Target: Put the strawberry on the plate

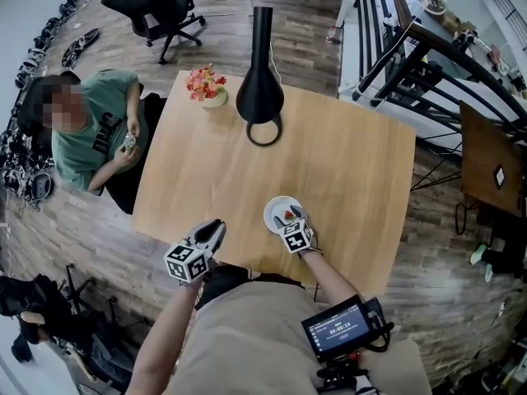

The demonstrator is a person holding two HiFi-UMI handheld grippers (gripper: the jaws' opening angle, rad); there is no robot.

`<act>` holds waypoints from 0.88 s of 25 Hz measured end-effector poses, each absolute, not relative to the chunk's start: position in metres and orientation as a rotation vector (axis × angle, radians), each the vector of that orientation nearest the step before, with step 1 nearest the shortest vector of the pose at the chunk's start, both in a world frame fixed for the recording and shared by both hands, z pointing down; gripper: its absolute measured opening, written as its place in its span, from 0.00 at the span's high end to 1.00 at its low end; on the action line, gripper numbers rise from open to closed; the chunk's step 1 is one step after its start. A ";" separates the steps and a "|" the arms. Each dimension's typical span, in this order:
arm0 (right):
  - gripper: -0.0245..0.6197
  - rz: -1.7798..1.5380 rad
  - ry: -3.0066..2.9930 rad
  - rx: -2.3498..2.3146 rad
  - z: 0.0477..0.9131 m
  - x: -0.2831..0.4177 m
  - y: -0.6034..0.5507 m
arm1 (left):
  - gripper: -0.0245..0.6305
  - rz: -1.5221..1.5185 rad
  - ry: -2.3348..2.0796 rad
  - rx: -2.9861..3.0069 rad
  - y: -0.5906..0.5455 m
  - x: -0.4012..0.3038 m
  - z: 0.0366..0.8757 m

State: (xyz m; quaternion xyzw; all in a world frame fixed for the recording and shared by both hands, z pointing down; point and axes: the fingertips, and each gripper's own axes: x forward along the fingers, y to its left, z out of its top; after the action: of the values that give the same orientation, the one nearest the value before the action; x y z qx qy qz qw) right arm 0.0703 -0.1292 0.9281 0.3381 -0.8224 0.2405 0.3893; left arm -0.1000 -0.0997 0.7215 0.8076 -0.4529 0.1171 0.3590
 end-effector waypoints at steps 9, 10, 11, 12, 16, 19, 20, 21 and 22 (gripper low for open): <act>0.57 0.540 -2.338 1.120 0.810 0.079 -0.158 | 0.89 0.182 -1.186 2.129 -0.110 -0.097 0.696; 0.57 0.526 -2.354 1.151 0.795 0.082 -0.160 | 0.89 0.167 -1.188 2.136 -0.112 -0.098 0.692; 0.57 0.513 -2.368 1.182 0.780 0.084 -0.161 | 0.89 0.152 -1.190 2.145 -0.113 -0.098 0.687; 0.57 0.502 -2.382 1.214 0.765 0.087 -0.162 | 0.89 0.136 -1.190 2.153 -0.114 -0.098 0.682; 0.57 0.440 -2.452 1.338 0.698 0.095 -0.167 | 0.89 0.067 -1.190 2.198 -0.123 -0.103 0.658; 0.57 0.364 -2.481 1.432 0.649 0.100 -0.172 | 0.89 0.013 -1.179 2.241 -0.135 -0.110 0.634; 0.57 0.343 -2.478 1.463 0.636 0.101 -0.171 | 0.89 0.001 -1.164 2.257 -0.137 -0.111 0.628; 0.57 0.325 -2.474 1.493 0.623 0.103 -0.168 | 0.89 -0.007 -1.143 2.272 -0.137 -0.112 0.622; 0.57 0.306 -2.470 1.522 0.612 0.104 -0.165 | 0.89 -0.011 -1.121 2.287 -0.138 -0.113 0.616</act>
State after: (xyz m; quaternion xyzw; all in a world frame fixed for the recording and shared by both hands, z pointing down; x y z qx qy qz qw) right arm 0.1037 -0.1651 0.6117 0.5185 -0.8413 0.1041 0.1119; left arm -0.1134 -0.1376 0.6159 0.8586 -0.4206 -0.0041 0.2930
